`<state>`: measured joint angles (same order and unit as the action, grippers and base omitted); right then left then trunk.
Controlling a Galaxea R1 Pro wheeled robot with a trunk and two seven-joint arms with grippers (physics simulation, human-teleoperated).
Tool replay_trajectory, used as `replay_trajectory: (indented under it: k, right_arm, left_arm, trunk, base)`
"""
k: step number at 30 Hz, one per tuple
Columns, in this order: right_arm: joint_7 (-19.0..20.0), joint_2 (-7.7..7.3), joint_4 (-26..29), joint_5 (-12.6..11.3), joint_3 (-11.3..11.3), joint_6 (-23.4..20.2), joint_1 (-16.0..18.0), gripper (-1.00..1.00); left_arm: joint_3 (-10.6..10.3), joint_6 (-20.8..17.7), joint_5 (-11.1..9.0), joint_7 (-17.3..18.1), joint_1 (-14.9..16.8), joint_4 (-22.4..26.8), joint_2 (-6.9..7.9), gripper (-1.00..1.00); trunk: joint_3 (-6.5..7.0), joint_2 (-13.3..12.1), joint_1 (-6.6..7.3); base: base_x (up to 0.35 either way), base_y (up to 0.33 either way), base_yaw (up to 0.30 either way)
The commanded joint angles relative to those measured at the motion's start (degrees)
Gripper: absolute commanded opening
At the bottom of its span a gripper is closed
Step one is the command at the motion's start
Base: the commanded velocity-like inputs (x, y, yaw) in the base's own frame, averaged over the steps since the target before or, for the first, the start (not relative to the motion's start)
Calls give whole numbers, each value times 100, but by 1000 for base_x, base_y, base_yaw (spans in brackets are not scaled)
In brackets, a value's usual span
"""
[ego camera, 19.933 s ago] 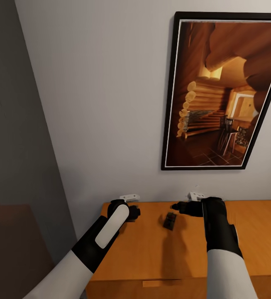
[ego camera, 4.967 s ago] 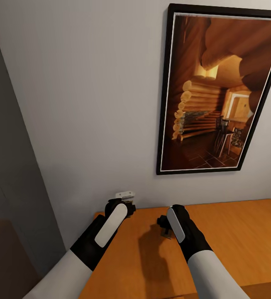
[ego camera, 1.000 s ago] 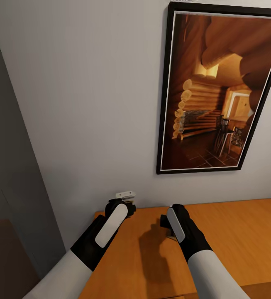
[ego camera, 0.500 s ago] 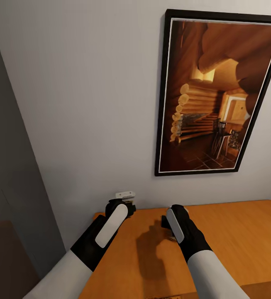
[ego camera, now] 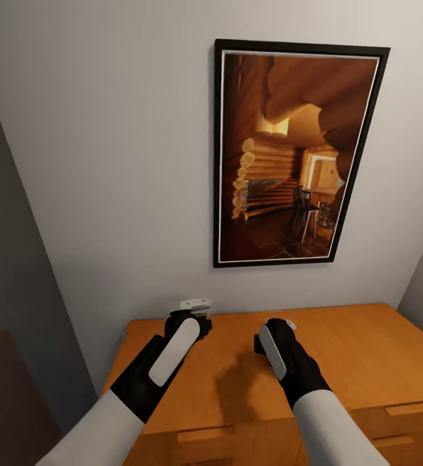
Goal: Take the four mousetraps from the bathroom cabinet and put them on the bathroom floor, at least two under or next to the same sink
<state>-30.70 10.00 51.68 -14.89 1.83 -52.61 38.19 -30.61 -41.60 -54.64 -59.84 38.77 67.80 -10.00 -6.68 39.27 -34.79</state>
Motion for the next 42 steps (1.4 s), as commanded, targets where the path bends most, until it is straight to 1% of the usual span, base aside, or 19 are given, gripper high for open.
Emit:
replay_trajectory:
  k: [1,3,4,5,6,8,9,12,14,16,21,26,30,34,37,41,42]
  right_arm:
    - [-50,0,7,-67,9,-5,4,-100]
    - [-50,0,8,-67,56,4,4,-100]
    - [-47,0,3,-67,200,15,4,-100]
    - [-46,0,2,-67,231,17,4,-100]
    - [-23,0,1,-71,340,25,4,-100]
    - [93,0,1,-72,413,29,4,-100]
    - [230,0,1,-68,440,30,4,-100]
    - [427,0,-6,-65,463,25,4,-100]
    - [447,0,-7,-44,465,24,4,-100]
    - [463,0,-2,53,467,23,4,-100]
    - [469,0,6,97,467,23,4,-100]
    - [482,0,9,105,467,29,4,-100]
    - [641,0,9,108,467,31,4,-100]
    - [675,0,9,105,467,31,4,-100]
    - [678,-31,-4,101,467,32,4,-100]
    - [685,-147,-22,85,467,36,4,-100]
    - [686,-166,-27,81,467,37,4,-100]
  left_arm:
    - [-7,-32,-29,-62,8,5,0,-100]
    - [-6,-31,-29,-63,8,5,0,-100]
    - [-6,-32,-26,-63,8,5,0,-100]
    - [-6,-32,-25,-63,8,5,0,-100]
    - [-6,-29,-23,-63,8,5,0,-100]
    - [-6,-29,-22,-63,8,5,0,-100]
    - [-6,-30,-23,-63,8,5,0,-100]
    - [-6,-32,-28,-63,8,5,0,-100]
    - [-6,-30,-29,-63,8,5,0,-100]
    - [-6,-26,-29,-63,8,5,0,-100]
    - [-6,-24,-29,-63,8,5,0,-100]
    - [-6,-23,-29,-55,8,5,0,-100]
    - [-4,-23,-23,-46,8,5,0,-100]
    - [-6,-23,-21,-45,8,5,0,-100]
    - [-3,-19,-21,-41,8,5,0,-100]
    - [1,-15,-21,-37,8,-1,0,-100]
    - [2,-15,-21,-37,8,-2,0,-100]
  trunk:
    - [8,-32,23]
    - [44,-113,67]
    - [61,-153,89]
    - [79,-193,111]
    - [97,-233,133]
    - [133,-313,177]
    - [151,-353,199]
    - [205,-474,264]
    - [241,-554,308]
    - [277,-634,352]
    - [367,-835,462]
    - [456,-1035,572]
    - [528,-1195,660]
    - [600,-1356,748]
    - [654,-1476,814]
    - [725,-1636,901]
    - [725,-1636,901]
  base:
    - [-240,-261,0]
    - [-249,-255,0]
    - [-257,-249,0]
    - [-257,-248,0]
    - [-259,-247,0]
    - [-259,-247,0]
    - [-260,-245,0]
    - [-257,-240,0]
    - [-190,-185,0]
    - [-67,-66,0]
    - [-100,-16,0]
    - [-321,-1,0]
    - [-339,0,0]
    - [-341,0,0]
    - [-342,0,0]
    - [-341,0,0]
    - [-341,0,0]
